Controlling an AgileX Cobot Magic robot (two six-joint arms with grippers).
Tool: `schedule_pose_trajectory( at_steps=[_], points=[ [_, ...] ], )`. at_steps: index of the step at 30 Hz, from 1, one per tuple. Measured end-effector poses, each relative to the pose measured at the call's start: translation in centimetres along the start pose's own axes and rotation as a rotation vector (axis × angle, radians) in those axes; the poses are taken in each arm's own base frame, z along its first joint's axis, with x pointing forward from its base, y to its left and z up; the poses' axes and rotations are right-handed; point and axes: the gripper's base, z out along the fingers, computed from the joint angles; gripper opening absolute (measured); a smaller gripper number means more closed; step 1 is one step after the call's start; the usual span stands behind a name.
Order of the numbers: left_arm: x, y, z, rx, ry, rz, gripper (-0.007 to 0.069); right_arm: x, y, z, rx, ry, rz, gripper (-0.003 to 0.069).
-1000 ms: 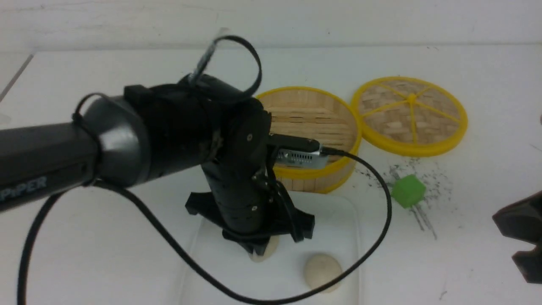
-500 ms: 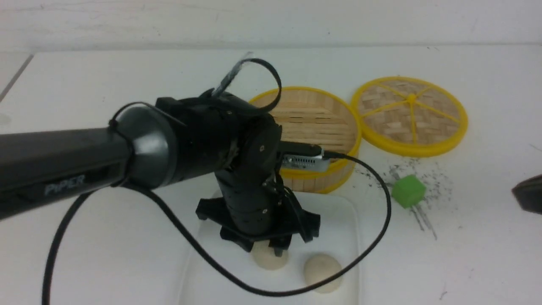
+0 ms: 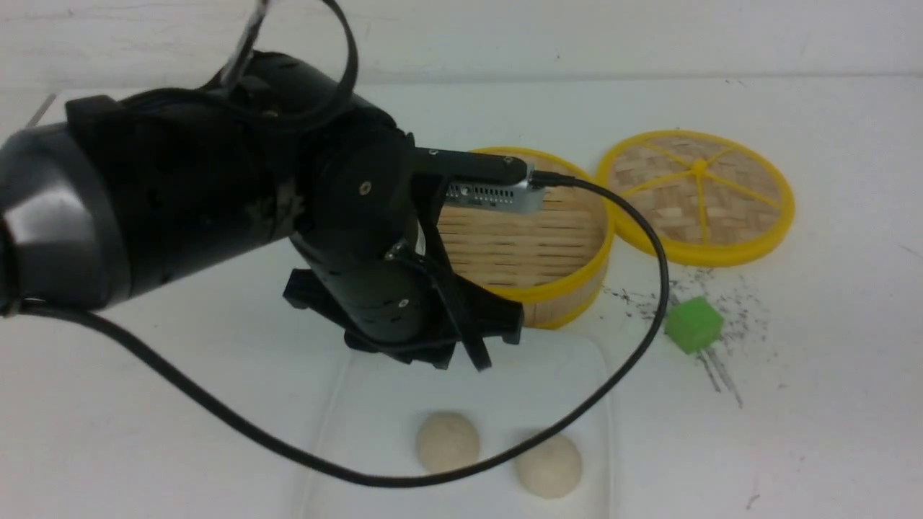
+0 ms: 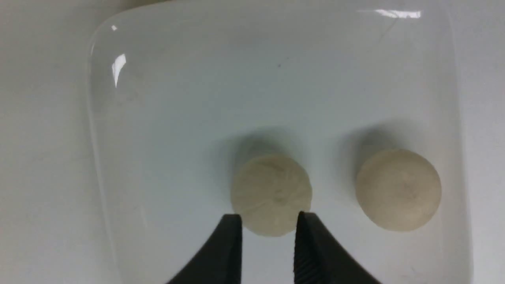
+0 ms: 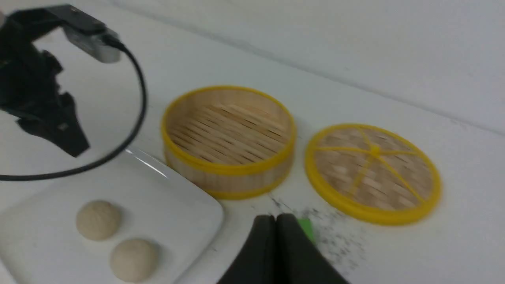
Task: Put the steamed buns into the plate on the white tablecloth.
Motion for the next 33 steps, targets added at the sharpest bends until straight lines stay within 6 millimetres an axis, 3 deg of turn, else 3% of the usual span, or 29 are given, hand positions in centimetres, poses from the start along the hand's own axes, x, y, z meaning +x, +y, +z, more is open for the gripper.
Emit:
schedule_pose_trajectory(
  at_steps=[1,2,4,7,13,21,33],
  points=[
    [0.0,0.0,0.0,0.000,0.000,0.000,0.0174,0.1,0.1,0.2,-0.009,-0.020,0.005,-0.0007],
    [0.0,0.1,0.0,-0.006,-0.003,0.005,0.0118,2.1,0.7,1.9,-0.053,-0.015,0.027,-0.0010],
    [-0.1,0.2,0.0,-0.024,-0.013,0.019,0.0050,3.7,1.2,3.2,-0.083,-0.021,0.042,-0.0010],
    [-0.2,0.4,0.0,-0.045,-0.025,0.019,0.0004,4.2,1.4,3.7,-0.098,-0.054,0.044,-0.0008],
    [-0.3,0.5,0.0,-0.052,-0.029,0.011,0.0002,4.0,1.5,3.7,-0.106,-0.090,0.045,-0.0008],
    [-0.4,0.5,0.0,-0.051,-0.045,0.015,0.0002,6.3,1.6,4.7,-0.111,-0.038,0.029,-0.0004],
    [-0.6,0.4,0.0,-0.043,-0.061,0.015,0.0005,6.3,1.6,4.7,-0.113,-0.046,0.030,0.0001]
  ],
)
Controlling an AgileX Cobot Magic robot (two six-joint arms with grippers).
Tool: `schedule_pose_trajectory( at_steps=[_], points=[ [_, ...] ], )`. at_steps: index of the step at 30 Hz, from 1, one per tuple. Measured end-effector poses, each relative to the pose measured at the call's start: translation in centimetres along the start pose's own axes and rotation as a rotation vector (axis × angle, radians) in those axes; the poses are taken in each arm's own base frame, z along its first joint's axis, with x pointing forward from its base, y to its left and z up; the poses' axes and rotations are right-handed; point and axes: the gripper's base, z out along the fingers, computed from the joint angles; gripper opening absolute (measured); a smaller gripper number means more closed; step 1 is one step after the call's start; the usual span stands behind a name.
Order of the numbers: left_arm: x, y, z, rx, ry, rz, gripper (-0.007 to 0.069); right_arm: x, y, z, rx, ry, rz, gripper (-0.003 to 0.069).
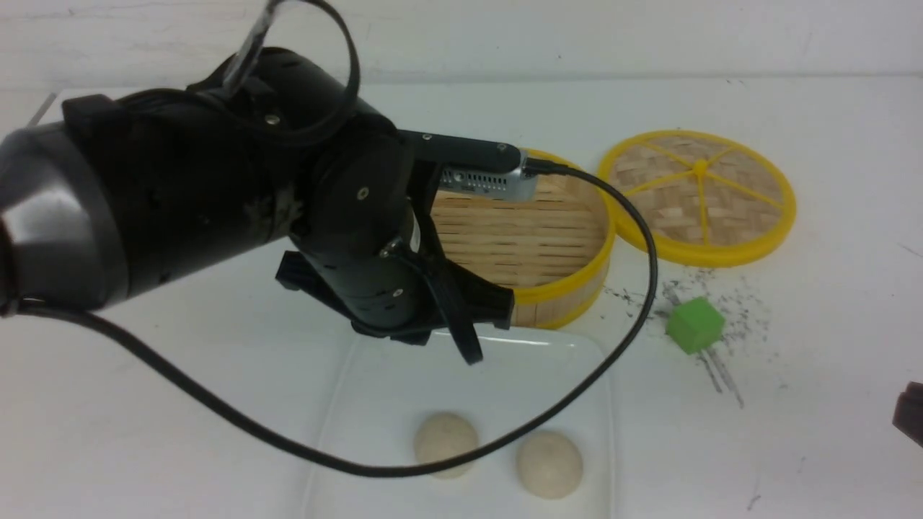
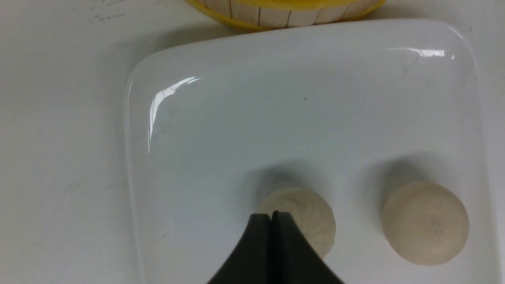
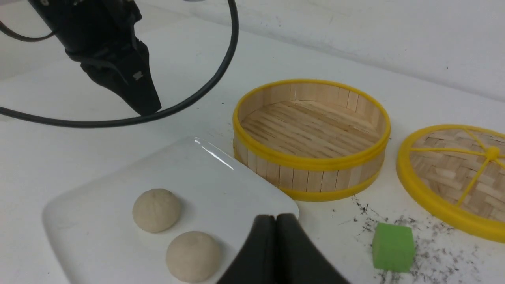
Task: Put the steamed buns into the plate on the white tablecloth.
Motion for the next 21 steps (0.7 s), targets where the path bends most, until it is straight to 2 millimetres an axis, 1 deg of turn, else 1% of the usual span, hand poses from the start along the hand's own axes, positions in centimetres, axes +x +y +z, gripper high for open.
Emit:
schedule_pose_trajectory(
  at_steps=[9,12,14,16,20,21],
  points=[
    [-0.1,0.0,0.0,0.002,-0.010,0.002,0.0017,0.0,0.0,0.0,0.000,0.000,0.000,0.0009],
    [-0.1,0.0,0.0,0.002,-0.010,0.003,0.0019,0.3,0.0,0.1,0.000,0.007,0.001,0.0013],
    [-0.1,0.0,0.0,0.000,-0.011,0.004,0.0020,0.8,0.0,-0.1,-0.003,0.006,0.012,0.0014],
    [-0.1,0.0,0.0,-0.001,-0.013,0.003,0.0022,1.8,-0.1,-0.4,0.006,0.000,0.043,0.0017],
    [-0.2,0.1,0.0,-0.016,-0.024,0.010,0.0029,4.6,-1.0,-0.8,0.119,-0.004,0.139,0.0023],
    [-0.2,0.2,0.0,-0.017,-0.025,0.011,0.0029,5.0,-1.1,-0.9,0.137,-0.006,0.145,0.0024]
  ],
)
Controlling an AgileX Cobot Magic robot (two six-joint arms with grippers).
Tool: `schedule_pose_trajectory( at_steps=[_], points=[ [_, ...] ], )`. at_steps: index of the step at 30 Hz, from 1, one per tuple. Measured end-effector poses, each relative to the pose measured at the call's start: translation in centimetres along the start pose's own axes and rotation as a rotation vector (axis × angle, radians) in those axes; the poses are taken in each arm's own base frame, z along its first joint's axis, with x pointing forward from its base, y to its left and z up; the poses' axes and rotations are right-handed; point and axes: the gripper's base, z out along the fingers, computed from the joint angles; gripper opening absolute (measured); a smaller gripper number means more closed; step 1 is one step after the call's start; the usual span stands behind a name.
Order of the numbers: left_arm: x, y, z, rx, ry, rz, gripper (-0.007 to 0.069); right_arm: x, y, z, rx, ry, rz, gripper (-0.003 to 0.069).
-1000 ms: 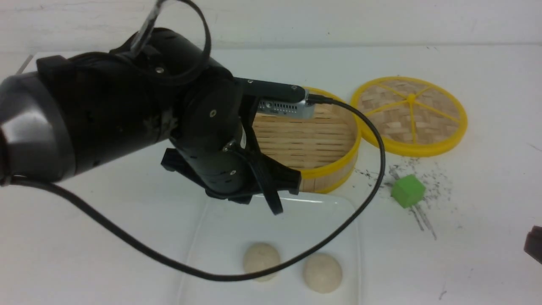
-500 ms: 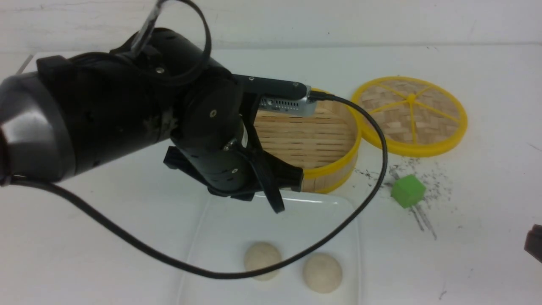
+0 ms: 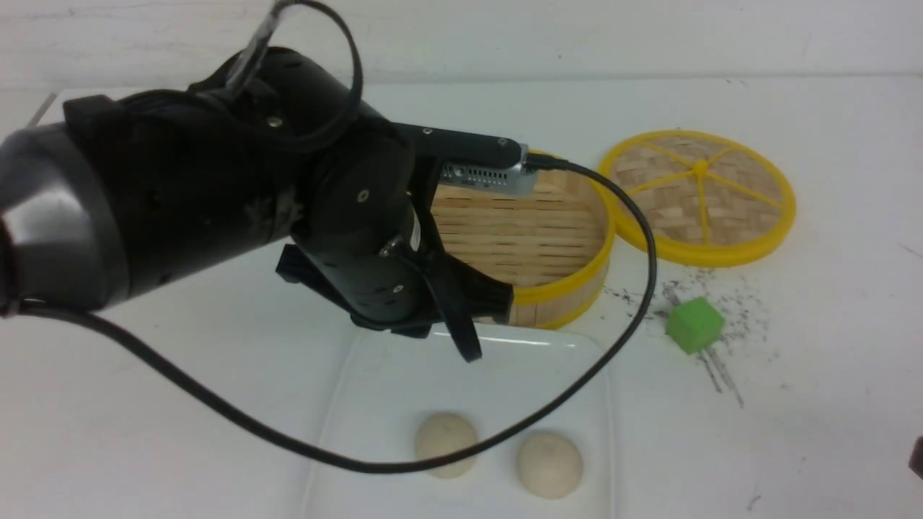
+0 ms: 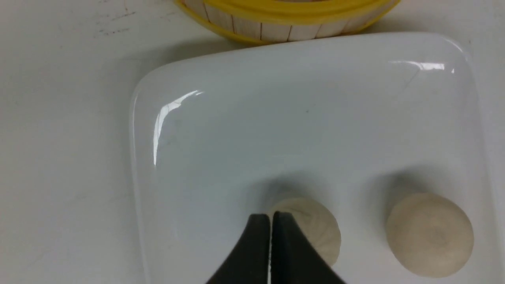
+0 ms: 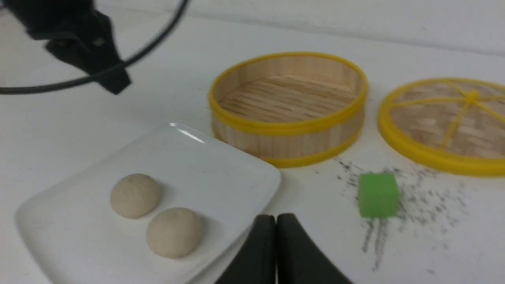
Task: Put the steamed buns into the plate on the white tablecloth.
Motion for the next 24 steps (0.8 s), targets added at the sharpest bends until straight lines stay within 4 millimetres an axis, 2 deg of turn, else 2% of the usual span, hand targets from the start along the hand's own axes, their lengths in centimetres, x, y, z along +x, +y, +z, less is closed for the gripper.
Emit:
schedule_pose_trajectory(
  at_steps=[4,8,11,12,13,15,19,20,22,24],
  points=[
    [-0.1,0.2,-0.3,-0.012,-0.015,0.009,0.0034,3.2,-1.6,-0.2,0.183,-0.018,0.045,0.0027],
    [-0.1,0.5,-1.7,-0.006,-0.048,0.007,0.0034,5.1,-2.5,-0.2,0.300,-0.009,0.074,0.0031],
    [0.1,1.4,-4.8,-0.009,-0.107,0.004,0.0035,5.9,-3.1,-0.3,0.403,0.010,0.104,0.0037],
    [0.1,1.4,-4.8,-0.011,-0.104,0.004,0.0036,5.9,-3.1,-0.3,0.409,0.014,0.106,0.0038],
    [0.5,2.1,-6.4,-0.022,-0.126,0.002,0.0035,6.1,-3.3,-0.4,0.452,0.027,0.120,0.0041],
    [0.9,2.9,-8.4,-0.034,-0.159,0.000,0.0037,6.2,-3.5,-0.5,0.496,0.030,0.133,0.0043],
    [2.3,4.7,-12.8,-0.052,-0.247,-0.014,0.0038,6.2,-3.7,-0.7,0.539,0.026,0.146,0.0047],
    [2.4,4.8,-13.0,-0.056,-0.250,-0.015,0.0039,6.2,-3.7,-0.7,0.541,0.027,0.146,0.0047],
    [3.6,6.1,-15.8,-0.057,-0.306,-0.034,0.0040,6.2,-3.7,-0.7,0.543,0.027,0.147,0.0053],
    [4.5,6.8,-17.2,-0.059,-0.325,-0.047,0.0040,6.2,-3.7,-0.7,0.543,0.028,0.147,0.0055]
  ],
)
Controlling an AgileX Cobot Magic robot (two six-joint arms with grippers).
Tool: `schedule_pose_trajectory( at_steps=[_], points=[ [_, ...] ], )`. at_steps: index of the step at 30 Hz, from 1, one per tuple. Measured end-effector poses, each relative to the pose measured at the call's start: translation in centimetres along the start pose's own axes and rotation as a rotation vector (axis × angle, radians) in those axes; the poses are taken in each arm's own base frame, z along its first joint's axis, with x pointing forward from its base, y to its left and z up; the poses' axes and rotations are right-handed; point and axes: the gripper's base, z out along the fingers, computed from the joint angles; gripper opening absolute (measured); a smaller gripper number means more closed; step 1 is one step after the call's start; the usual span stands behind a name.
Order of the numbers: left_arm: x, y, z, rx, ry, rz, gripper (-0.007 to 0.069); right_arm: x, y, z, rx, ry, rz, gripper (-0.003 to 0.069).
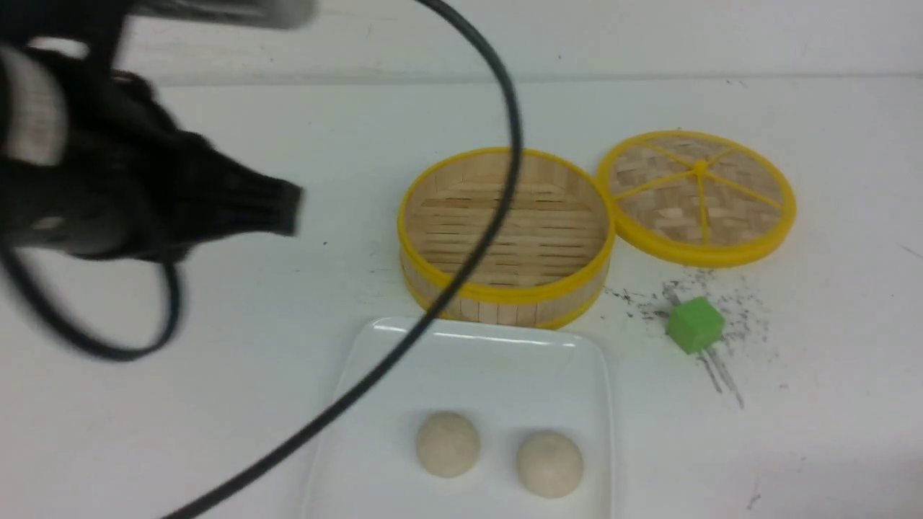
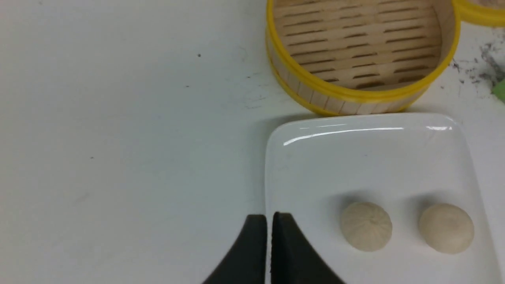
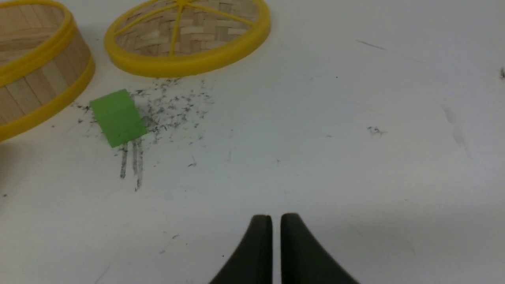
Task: Put the steamed buns into the plate on the white tablecloth.
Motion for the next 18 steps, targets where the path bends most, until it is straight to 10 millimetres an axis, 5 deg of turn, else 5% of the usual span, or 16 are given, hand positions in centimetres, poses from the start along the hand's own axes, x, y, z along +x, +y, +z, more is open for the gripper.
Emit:
schedule_pose_trajectory(
  at_steps=[7,14,18],
  points=[
    [2.6,3.2,-4.9,-0.008,-0.053,-0.051,0.0041,0.0,0.0,0.0,0.003,0.000,0.001,0.0061],
    [6.4,5.0,-5.7,-0.003,-0.065,-0.056,0.0044,0.0,0.0,0.0,0.003,0.000,-0.040,0.0065],
    [10.1,5.9,-4.9,0.007,-0.033,-0.081,0.0049,0.0,0.0,0.0,0.003,0.003,-0.150,0.0073]
  ],
)
